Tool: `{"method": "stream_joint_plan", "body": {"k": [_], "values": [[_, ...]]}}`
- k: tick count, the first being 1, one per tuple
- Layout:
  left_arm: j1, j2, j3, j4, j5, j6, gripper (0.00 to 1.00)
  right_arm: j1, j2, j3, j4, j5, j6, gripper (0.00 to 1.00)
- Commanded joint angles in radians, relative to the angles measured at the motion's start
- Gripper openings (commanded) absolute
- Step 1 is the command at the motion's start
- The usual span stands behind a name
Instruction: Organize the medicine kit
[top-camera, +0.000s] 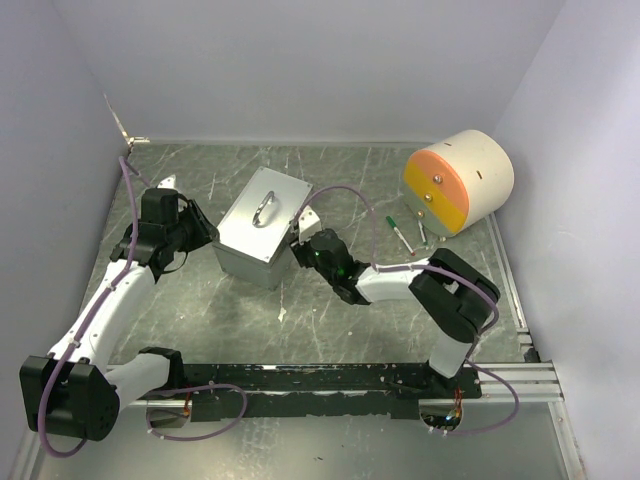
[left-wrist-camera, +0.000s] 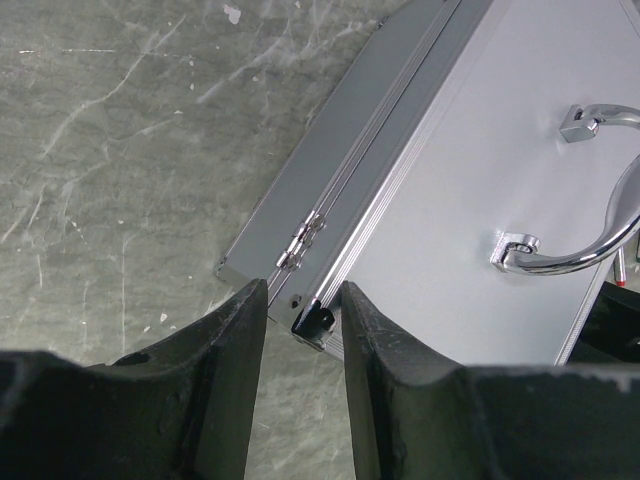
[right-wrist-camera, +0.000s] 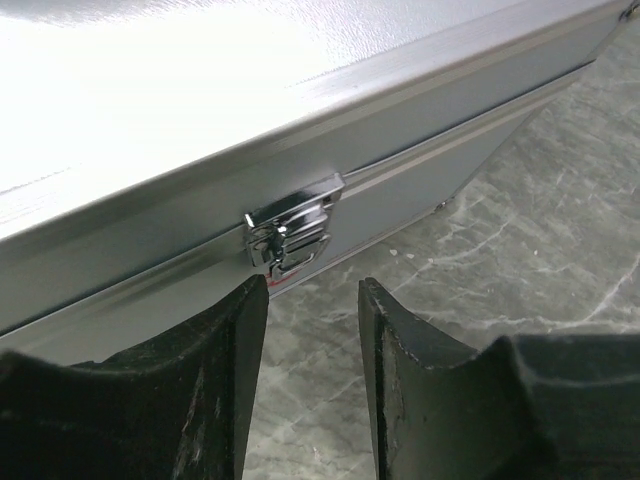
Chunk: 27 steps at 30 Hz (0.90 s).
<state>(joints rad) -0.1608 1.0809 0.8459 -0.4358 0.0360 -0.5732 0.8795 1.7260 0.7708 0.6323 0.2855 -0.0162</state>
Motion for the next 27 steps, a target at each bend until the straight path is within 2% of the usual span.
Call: {"method": "stream_joint_plan", "body": {"k": [1,13,27], "values": [[0.001,0.020,-0.019,-0.070,-0.004,0.030,0.45,-0.011,0.038,0.025,0.081,0.067,-0.004,0.41],[0.001,0.020,-0.018,-0.070,-0.002,0.032,0.44,-0.014,-0.009,-0.035,0.150,0.212,0.000,0.34],[0.001,0.027,-0.030,-0.055,0.017,0.029,0.43,-0.020,-0.045,0.005,0.115,0.124,0.033,0.32]]}}
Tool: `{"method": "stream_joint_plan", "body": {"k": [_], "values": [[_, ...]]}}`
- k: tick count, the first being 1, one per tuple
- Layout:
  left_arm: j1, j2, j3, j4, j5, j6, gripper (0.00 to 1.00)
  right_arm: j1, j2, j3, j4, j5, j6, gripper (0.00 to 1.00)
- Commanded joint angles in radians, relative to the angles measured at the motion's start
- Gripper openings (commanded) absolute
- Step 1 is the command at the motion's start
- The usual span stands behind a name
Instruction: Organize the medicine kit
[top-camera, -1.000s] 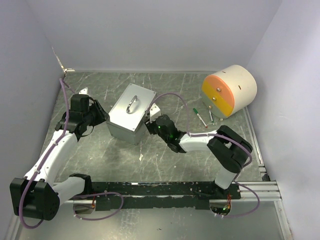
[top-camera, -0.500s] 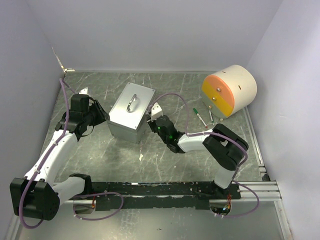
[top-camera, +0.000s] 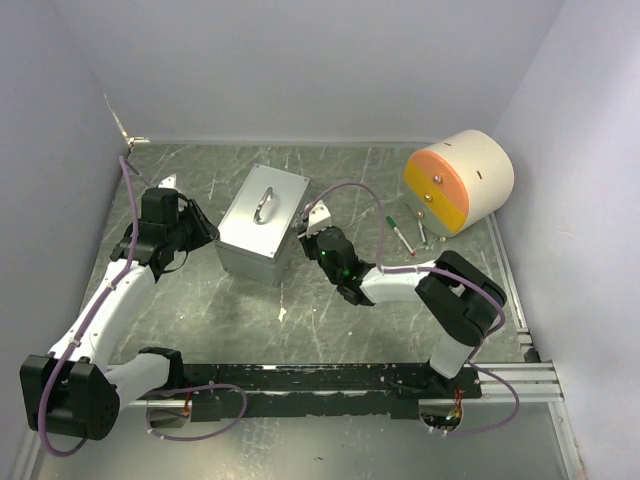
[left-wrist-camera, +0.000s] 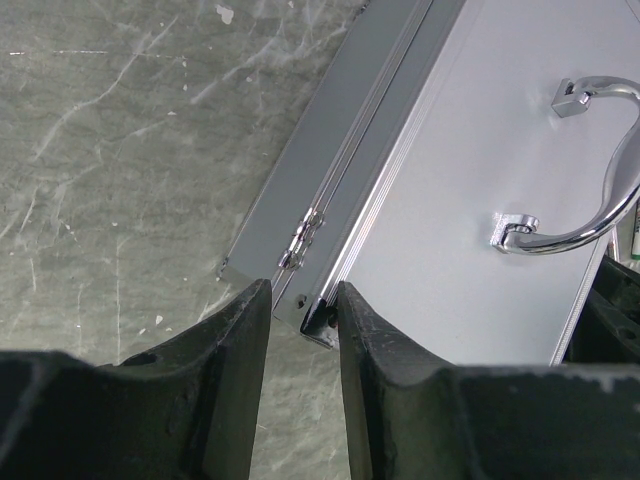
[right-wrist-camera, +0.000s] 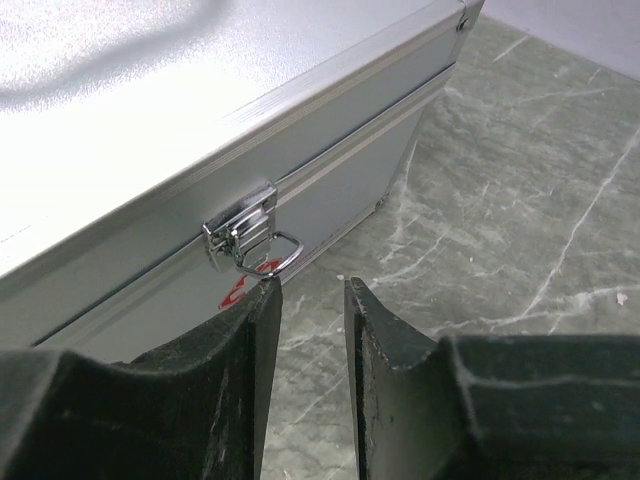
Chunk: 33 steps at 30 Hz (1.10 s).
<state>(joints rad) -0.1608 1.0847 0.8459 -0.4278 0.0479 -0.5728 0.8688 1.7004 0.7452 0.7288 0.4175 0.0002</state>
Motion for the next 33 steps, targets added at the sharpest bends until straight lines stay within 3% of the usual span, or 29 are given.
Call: {"method": "stream_joint_plan", "body": {"k": [1,27,33], "values": [[0.001,0.024,-0.031,-0.063,0.006,0.029,0.43,-0.011,-0.021,0.034,0.011,-0.019,0.026,0.32],[0.001,0.041,-0.020,-0.056,0.056,0.043,0.44,-0.073,-0.096,0.060,-0.044,-0.192,0.199,0.32],[0.001,0.039,0.011,-0.061,0.077,0.050,0.49,-0.115,-0.200,0.070,-0.218,-0.142,0.313,0.32]]}}
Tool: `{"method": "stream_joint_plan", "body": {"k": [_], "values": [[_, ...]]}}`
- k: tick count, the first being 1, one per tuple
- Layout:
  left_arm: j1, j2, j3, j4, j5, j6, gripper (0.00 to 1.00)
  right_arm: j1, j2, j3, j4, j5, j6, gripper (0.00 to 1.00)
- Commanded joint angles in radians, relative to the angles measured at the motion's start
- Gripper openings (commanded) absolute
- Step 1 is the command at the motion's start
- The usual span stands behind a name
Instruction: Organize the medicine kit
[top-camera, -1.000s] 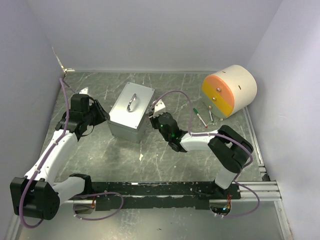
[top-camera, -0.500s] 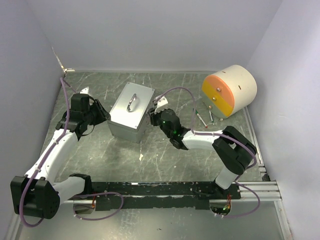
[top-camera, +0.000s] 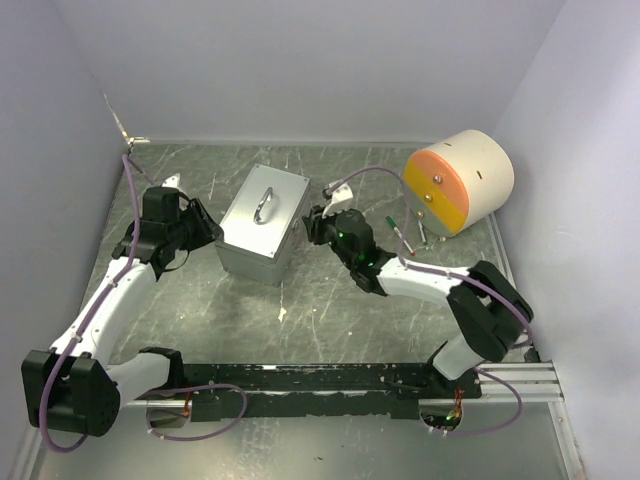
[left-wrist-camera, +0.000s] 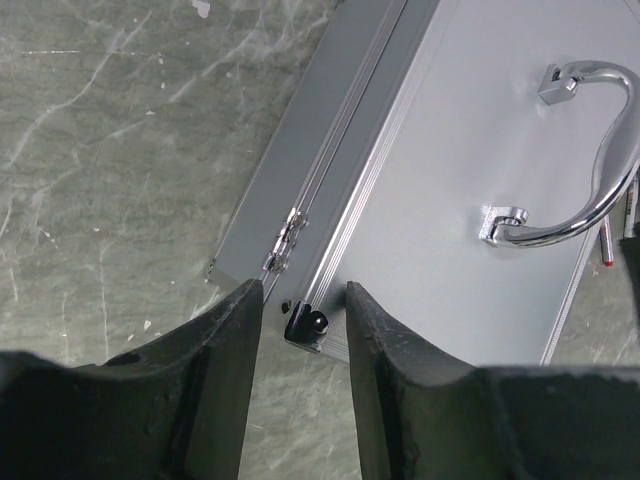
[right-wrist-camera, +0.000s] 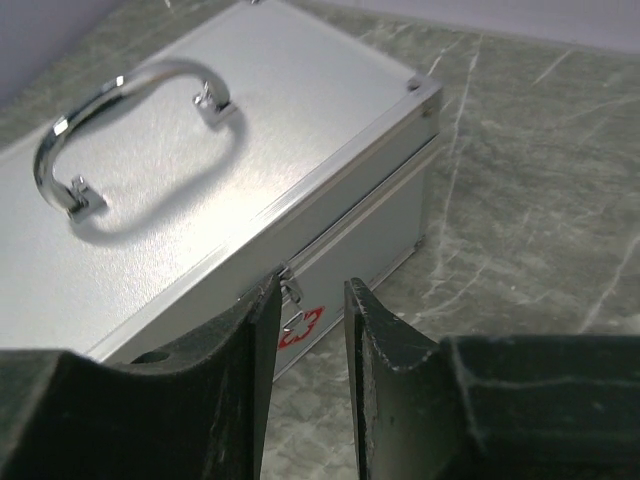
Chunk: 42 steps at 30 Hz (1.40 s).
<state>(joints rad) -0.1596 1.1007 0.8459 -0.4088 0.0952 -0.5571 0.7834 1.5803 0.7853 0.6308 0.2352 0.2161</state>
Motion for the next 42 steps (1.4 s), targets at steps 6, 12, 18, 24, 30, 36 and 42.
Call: {"method": "stream_joint_plan", "body": {"k": [6,12,18,24,30,36,42], "values": [[0.000,0.065,0.067,-0.069,0.088,0.049,0.58,-0.049,-0.085,0.117,-0.486,0.140,0.258,0.32],[0.000,0.117,0.102,-0.064,0.125,0.073,0.56,-0.059,0.032,0.240,-0.708,0.093,0.381,0.32],[0.000,0.150,0.113,-0.106,0.086,0.121,0.47,-0.067,0.179,0.415,-0.844,0.036,0.411,0.28],[0.000,0.161,0.111,-0.104,0.118,0.125,0.46,-0.066,0.227,0.475,-0.817,-0.038,0.416,0.22],[0.000,0.168,0.107,-0.094,0.144,0.125,0.46,-0.072,0.239,0.474,-0.747,-0.147,0.429,0.21],[0.000,0.171,0.102,-0.079,0.194,0.129,0.46,-0.078,0.237,0.432,-0.613,-0.229,0.443,0.21],[0.000,0.188,0.114,-0.073,0.255,0.133,0.47,-0.080,0.219,0.438,-0.674,-0.130,0.458,0.21]]}}
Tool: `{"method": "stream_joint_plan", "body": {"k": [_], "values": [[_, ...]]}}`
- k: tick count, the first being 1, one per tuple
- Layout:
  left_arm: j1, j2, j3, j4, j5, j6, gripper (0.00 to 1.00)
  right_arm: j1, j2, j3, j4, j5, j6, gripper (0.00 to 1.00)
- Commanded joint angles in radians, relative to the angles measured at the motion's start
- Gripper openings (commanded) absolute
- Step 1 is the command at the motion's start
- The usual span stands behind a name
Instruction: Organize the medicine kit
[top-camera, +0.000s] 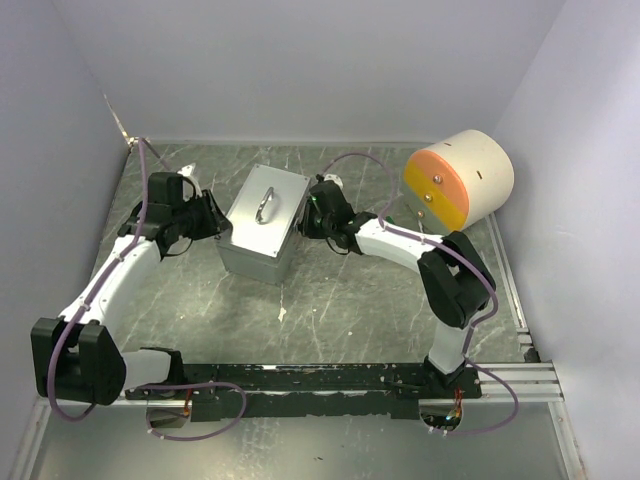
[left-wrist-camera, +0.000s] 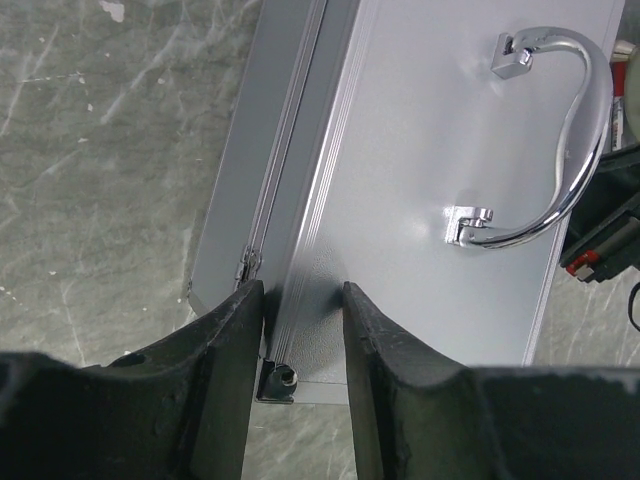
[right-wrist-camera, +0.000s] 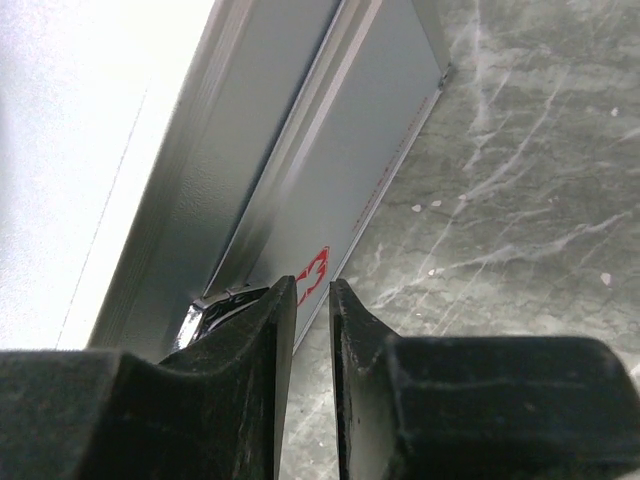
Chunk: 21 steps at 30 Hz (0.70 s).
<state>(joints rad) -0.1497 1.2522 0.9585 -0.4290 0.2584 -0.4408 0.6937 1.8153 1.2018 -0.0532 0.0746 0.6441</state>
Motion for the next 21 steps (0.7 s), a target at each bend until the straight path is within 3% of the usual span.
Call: {"method": "stream_joint_plan", "body": {"k": [1,4,7,13,18,21], "values": [[-0.010,0.033,0.008,-0.058,0.071,0.015,0.47,0.010,-0.030,0.018,-0.023,0.063,0.034,0.21],[-0.008,0.003,0.043,-0.082,-0.021,0.016,0.52,0.007,-0.110,-0.027,-0.114,0.161,0.042,0.23],[-0.008,-0.062,0.091,-0.107,-0.068,0.042,0.68,0.001,-0.223,-0.087,-0.177,0.224,0.026,0.27],[-0.008,-0.253,0.136,-0.124,-0.169,0.039,0.92,-0.012,-0.475,-0.165,-0.294,0.296,-0.074,0.50],[-0.008,-0.423,0.124,-0.149,-0.237,0.018,0.98,-0.012,-0.705,-0.261,-0.350,0.313,-0.184,0.63],[-0.008,-0.527,0.072,-0.134,-0.210,0.038,0.98,-0.013,-0.817,-0.275,-0.388,0.284,-0.236,0.75]]}}
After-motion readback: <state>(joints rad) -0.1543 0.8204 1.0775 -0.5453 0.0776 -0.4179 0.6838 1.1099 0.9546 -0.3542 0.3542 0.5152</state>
